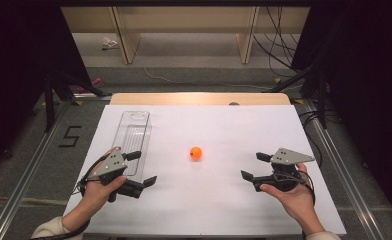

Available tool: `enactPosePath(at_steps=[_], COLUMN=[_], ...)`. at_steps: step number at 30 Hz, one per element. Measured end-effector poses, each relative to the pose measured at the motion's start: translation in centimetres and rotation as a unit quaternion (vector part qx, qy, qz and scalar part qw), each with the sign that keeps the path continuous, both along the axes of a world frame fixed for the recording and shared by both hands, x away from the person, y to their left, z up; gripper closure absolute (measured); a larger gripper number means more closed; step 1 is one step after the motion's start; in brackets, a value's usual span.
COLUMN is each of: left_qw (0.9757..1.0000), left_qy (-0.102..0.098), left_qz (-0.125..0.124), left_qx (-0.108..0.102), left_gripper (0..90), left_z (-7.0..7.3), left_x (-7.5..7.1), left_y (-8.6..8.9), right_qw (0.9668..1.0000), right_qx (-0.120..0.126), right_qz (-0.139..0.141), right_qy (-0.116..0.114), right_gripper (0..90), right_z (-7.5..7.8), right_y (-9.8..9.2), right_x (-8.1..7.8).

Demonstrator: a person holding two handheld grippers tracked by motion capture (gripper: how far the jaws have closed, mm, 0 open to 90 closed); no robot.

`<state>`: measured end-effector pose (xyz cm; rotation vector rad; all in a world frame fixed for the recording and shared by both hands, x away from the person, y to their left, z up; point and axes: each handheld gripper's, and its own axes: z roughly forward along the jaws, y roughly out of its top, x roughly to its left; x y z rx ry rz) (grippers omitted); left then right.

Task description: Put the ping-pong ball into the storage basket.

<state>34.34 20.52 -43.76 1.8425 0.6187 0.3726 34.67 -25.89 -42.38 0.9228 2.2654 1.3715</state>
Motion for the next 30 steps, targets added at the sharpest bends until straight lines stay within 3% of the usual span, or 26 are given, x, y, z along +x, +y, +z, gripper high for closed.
enactPosePath(at_steps=[30], left_qw=[0.9999], left_qy=[-0.001], left_qz=[-0.01], left_qx=[0.001], left_gripper=[1.7], left_z=[0.1], left_x=[-0.2], left_y=[-0.2], right_qw=[0.9999], right_qx=[-0.008], right_qz=[0.007], right_qy=[-0.007], right_gripper=[16.0], right_z=[-0.4], right_y=[2.8], right_x=[1.3])
